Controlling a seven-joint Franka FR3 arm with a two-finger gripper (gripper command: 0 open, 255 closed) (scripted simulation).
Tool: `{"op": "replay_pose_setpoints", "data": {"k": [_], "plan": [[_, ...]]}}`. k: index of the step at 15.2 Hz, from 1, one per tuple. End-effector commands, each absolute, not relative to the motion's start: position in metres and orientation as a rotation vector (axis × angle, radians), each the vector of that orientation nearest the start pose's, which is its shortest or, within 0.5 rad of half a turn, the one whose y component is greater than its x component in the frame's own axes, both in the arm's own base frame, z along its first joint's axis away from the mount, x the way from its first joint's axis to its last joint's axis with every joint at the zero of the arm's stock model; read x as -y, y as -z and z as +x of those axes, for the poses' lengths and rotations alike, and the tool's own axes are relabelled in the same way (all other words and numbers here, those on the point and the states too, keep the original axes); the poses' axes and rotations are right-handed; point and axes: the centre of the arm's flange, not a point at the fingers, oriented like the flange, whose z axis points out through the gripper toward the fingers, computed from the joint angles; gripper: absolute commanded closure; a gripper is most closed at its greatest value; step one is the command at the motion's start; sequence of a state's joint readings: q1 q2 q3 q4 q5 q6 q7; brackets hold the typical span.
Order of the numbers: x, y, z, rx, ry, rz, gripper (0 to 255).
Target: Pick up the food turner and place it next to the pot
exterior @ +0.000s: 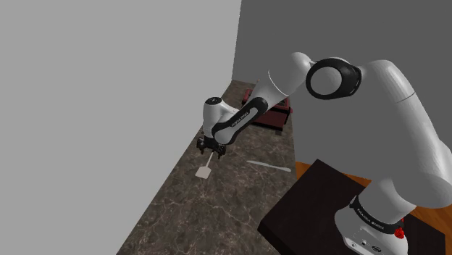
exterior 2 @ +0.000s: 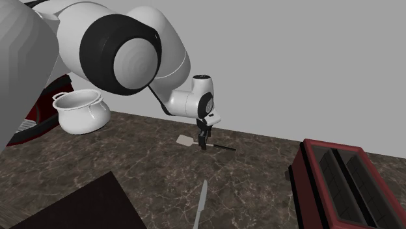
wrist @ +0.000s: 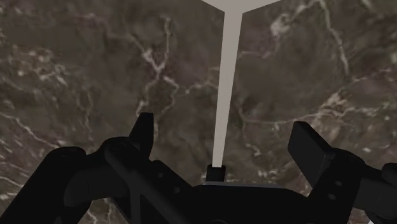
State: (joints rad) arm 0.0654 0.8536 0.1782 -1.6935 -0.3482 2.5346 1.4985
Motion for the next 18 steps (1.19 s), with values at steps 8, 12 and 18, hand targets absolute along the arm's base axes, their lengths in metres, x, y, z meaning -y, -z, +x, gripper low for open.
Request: {"op": "replay_pose_setpoints", "data": {"k": [8, 12, 18], "plan": [[-0.155, -0.106, 0.646, -1.562, 0.092, -2.761, 255], [-0.155, -0.106, 0.646, -1.562, 0.092, -2.761, 255], [-0.155, -0.127, 0.646, -1.562, 0.092, -2.761, 255]]}}
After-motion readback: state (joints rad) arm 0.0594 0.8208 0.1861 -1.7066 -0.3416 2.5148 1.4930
